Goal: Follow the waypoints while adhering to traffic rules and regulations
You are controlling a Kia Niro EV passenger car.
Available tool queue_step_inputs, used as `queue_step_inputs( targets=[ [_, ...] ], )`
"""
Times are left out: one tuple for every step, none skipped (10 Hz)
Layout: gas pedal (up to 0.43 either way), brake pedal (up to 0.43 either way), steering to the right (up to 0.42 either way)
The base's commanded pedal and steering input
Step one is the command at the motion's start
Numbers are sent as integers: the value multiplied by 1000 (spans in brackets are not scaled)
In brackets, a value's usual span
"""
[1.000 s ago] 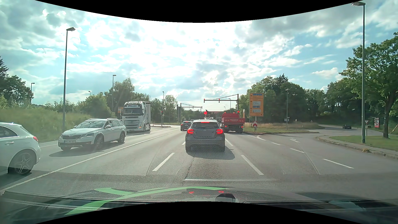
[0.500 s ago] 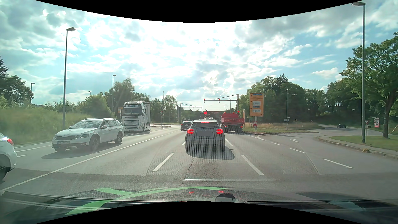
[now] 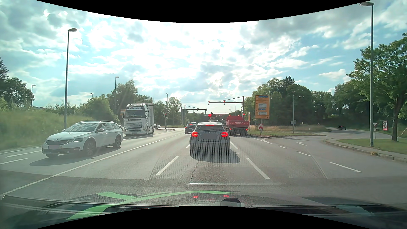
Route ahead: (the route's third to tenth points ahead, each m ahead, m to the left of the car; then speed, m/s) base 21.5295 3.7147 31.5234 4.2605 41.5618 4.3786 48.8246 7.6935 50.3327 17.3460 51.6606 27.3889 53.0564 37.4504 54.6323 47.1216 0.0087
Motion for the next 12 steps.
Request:
queue_step_inputs(
  targets=[
    [0, 537, -8],
    [0, 537, -8],
    [0, 537, -8],
    [0, 537, -8],
    [0, 537, -8],
    [0, 537, -8],
    [0, 537, -8],
    [0, 537, -8],
    [0, 537, -8],
    [0, 543, -8],
    [0, 543, -8],
    [0, 543, -8]
  ],
)
